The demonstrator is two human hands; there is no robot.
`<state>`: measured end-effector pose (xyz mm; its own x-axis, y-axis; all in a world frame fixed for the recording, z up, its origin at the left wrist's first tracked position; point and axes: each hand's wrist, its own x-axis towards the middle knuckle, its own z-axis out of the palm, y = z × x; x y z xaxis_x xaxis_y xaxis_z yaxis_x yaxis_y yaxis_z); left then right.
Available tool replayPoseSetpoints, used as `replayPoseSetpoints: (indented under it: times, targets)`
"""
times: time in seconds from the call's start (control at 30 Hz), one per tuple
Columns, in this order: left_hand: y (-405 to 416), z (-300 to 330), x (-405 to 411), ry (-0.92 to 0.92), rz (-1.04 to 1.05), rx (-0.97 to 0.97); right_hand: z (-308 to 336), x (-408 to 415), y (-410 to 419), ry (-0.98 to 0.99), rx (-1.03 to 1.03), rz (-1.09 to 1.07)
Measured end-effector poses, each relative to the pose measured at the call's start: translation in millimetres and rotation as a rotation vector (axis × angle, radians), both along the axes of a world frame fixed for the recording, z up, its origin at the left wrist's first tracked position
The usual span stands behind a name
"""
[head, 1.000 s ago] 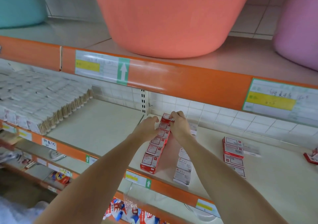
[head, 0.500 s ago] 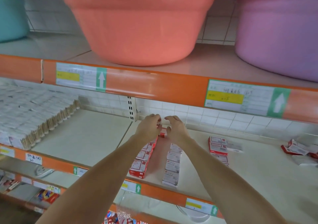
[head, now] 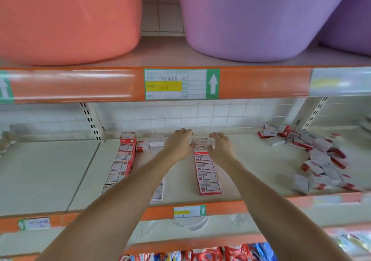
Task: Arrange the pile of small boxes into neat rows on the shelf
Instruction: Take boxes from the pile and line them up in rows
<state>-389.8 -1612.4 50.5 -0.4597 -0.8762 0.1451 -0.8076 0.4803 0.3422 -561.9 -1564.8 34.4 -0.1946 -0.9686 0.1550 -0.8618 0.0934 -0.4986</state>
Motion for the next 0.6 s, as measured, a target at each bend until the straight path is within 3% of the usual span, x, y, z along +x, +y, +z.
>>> replayPoseSetpoints:
  times: [0.6]
  targets:
    - [29.3, -13.8, -234.8, -0.107, -0.250, 0.061, -9.4, -219.4, 77.1, -0.007, -0.013, -0.298]
